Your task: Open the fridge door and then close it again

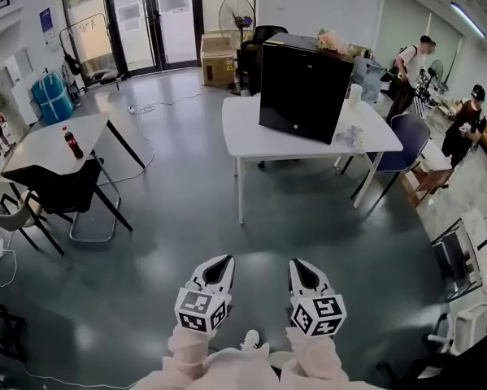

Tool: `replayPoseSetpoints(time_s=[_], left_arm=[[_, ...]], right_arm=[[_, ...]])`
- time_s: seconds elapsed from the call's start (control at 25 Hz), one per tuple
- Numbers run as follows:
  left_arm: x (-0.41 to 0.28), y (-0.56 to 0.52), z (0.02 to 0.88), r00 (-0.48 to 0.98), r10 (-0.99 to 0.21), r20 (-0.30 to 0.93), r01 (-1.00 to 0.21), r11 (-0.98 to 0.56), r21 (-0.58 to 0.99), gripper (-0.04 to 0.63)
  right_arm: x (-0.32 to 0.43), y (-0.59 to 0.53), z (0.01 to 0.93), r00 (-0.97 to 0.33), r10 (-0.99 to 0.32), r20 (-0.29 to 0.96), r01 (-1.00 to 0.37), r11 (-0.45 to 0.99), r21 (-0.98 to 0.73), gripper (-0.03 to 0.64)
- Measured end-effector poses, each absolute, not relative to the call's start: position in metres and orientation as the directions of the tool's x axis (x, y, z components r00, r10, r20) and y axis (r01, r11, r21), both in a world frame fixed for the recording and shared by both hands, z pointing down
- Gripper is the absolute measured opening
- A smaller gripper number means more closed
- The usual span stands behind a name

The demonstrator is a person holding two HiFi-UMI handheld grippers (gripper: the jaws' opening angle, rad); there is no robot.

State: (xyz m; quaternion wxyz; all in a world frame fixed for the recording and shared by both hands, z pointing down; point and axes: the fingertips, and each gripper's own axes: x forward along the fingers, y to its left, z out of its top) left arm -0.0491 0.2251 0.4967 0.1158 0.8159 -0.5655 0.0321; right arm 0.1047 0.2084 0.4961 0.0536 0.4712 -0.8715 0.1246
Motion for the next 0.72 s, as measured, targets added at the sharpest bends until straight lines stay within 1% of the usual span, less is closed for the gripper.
replayPoseSetpoints(time_s=[0.32, 0.52, 0.72], left_arm=[[-0.043, 0.174, 0.505, 0.335, -0.921, 0.2, -0.938, -0.307, 0.158, 0.011], [-0.044, 0.154, 0.516, 0.318, -0.919, 0.231, -0.944, -0.286, 0.162, 0.011], [-0.046, 0.12, 0.52, 0.319, -0.918, 0.236, -0.943, -0.282, 0.178, 0.011]], right_arm=[[0.104, 0.154, 0.504, -0.584, -0.78, 0.227, -0.812, 0.56, -0.166, 0.011], [0.111, 0.14, 0.52, -0.587, -0.768, 0.257, -0.81, 0.555, -0.189, 0.011], [0.115, 0.107, 0.526, -0.577, -0.766, 0.282, -0.817, 0.545, -0.19, 0.011]])
